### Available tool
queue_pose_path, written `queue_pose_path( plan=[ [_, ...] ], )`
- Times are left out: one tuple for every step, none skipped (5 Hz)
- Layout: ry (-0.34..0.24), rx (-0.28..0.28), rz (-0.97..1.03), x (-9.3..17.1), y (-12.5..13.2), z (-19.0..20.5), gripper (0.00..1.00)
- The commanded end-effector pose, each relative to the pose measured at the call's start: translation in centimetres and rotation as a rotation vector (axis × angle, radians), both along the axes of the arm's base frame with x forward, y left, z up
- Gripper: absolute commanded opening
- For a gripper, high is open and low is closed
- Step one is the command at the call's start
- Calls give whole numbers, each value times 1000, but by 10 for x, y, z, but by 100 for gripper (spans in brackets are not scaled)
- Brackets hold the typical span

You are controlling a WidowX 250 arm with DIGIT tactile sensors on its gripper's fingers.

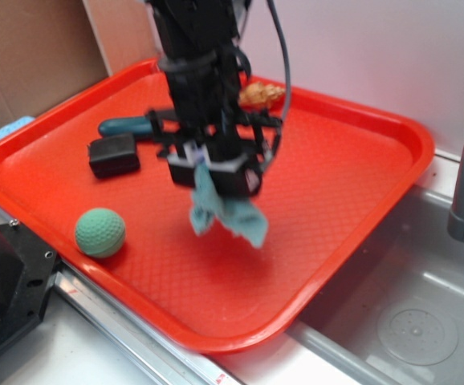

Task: Grab the blue cloth.

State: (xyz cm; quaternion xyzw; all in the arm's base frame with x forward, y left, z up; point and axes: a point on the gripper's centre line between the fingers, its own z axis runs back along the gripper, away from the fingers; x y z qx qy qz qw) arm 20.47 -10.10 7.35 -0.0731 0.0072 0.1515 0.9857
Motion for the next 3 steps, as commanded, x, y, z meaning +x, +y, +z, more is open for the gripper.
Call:
queue_pose_path(
  plan=[
    [-73, 19, -111, 1, 48, 74, 0],
    [-129, 75, -109, -8, 84, 105, 0],
    [-182, 78, -53, -15, 109, 122, 0]
  ],
)
